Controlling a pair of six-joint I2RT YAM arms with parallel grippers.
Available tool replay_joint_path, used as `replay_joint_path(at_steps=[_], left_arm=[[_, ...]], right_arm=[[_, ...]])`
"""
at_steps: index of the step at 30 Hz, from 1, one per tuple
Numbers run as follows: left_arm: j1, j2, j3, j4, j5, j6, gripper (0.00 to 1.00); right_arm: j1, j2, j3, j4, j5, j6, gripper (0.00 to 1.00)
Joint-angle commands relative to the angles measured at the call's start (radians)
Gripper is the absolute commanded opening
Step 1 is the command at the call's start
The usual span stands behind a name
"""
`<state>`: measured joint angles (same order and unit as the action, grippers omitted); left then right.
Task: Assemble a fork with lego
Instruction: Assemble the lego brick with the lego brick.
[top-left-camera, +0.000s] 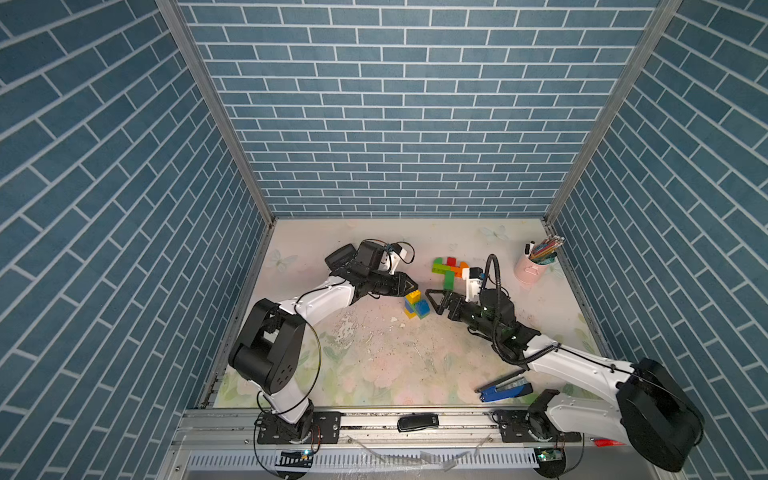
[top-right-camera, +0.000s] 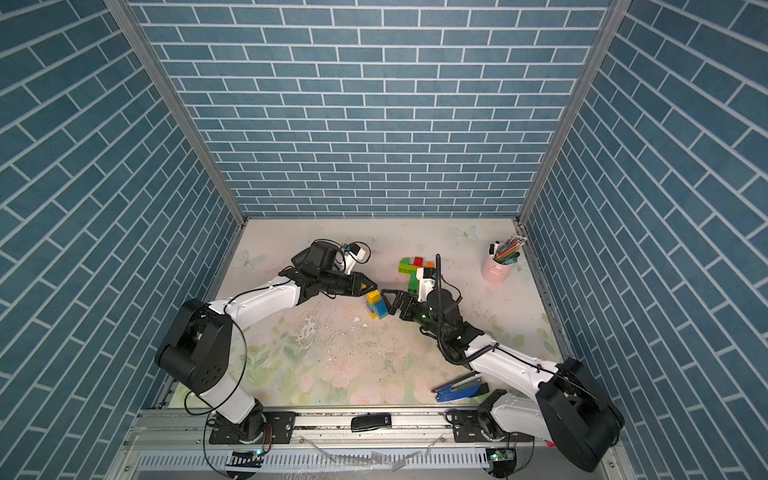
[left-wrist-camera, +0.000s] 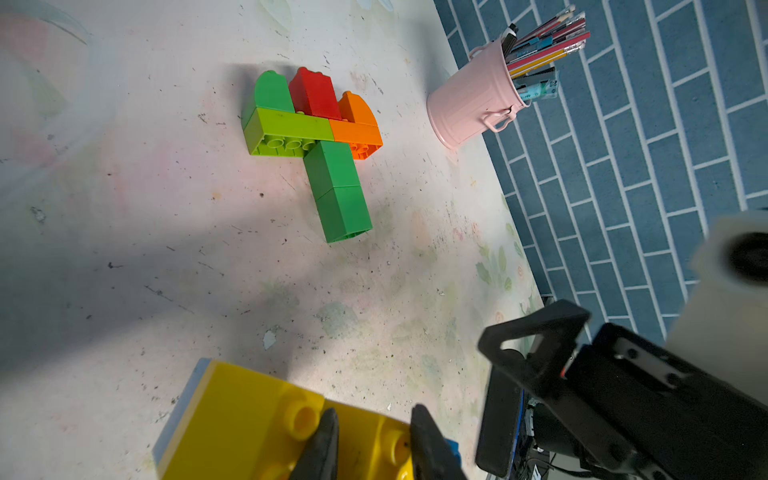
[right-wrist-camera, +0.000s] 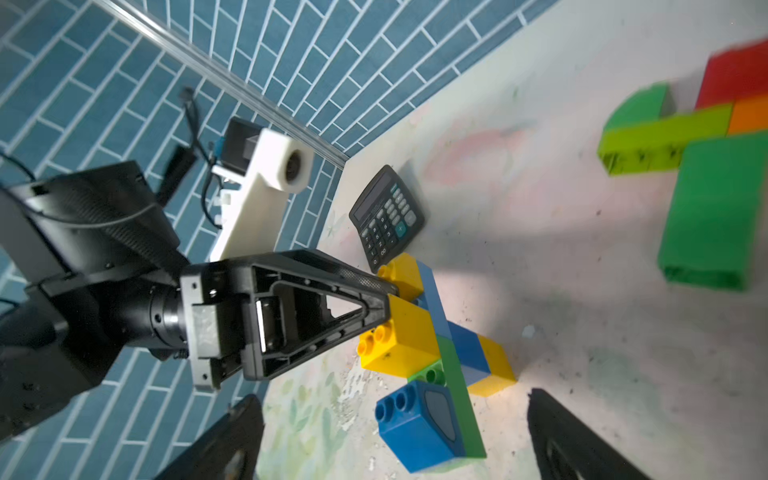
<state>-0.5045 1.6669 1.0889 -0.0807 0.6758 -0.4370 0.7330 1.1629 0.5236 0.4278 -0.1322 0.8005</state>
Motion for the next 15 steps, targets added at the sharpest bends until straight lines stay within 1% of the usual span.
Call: replay_joint_path(at_steps=[1, 6, 9, 12, 15], left_arm=[[-0.002, 0.008, 0.053, -0.01, 0.017, -0.016, 0.33], [-0.002, -0.004, 0.091, 0.002, 0.022, -0.037, 0.35], [-0.003, -0.024, 0.095, 0.001, 0.009, -0.044, 0.36], [0.006, -0.082, 0.057, -0.008, -0.055, -0.042, 0.36], [0.03, -0.165, -0.024, -0.01, -0.144, -0.044, 0.36]], right_arm=[[0.003, 0.007, 0.044, -0.29, 0.039, -0.312, 0.96], [0.006, 0.077, 0.117, -0.269, 0.006, -0.394, 0.95], [0.023, 0.13, 0.183, -0.282, 0.017, -0.418, 0.93], [0.057, 0.177, 0.246, -0.306, 0.039, -0.426, 0.92], [0.106, 0.236, 0.323, -0.369, 0.115, -0.424, 0.9]])
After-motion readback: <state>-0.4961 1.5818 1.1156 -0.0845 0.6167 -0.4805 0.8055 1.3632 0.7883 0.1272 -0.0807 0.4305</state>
